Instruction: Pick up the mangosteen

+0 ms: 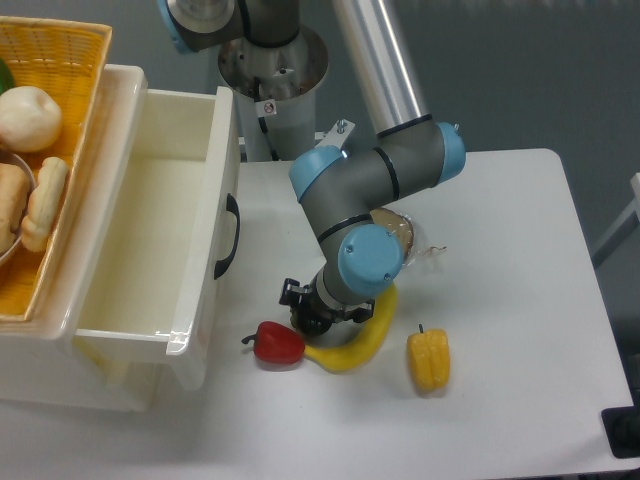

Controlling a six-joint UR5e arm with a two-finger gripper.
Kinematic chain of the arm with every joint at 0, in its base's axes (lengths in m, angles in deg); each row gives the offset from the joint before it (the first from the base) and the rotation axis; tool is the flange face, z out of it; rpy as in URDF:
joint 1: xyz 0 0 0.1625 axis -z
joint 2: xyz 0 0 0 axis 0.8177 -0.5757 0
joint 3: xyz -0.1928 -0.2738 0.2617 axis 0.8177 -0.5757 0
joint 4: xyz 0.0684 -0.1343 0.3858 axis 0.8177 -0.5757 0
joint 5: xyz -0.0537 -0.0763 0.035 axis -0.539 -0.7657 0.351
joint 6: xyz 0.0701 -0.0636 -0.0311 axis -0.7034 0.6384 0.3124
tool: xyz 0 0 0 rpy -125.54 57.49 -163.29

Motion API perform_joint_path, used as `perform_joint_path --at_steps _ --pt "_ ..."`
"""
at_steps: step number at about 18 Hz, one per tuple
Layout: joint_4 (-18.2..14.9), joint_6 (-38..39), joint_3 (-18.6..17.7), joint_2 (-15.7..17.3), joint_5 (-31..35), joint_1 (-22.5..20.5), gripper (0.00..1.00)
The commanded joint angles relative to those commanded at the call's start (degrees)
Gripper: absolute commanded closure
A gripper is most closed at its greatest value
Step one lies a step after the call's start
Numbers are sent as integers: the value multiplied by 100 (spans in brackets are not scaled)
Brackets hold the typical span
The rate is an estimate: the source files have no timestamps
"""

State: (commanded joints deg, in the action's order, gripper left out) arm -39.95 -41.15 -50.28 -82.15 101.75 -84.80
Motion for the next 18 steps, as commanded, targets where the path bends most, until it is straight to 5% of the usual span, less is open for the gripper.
perform_joint_path --at_steps 4,11,18 --pt "0 -9 26 35 0 0 81" --pt "-44 -166 272 298 18 -88 81" --pt "-158 -1711 281 861 26 -570 81"
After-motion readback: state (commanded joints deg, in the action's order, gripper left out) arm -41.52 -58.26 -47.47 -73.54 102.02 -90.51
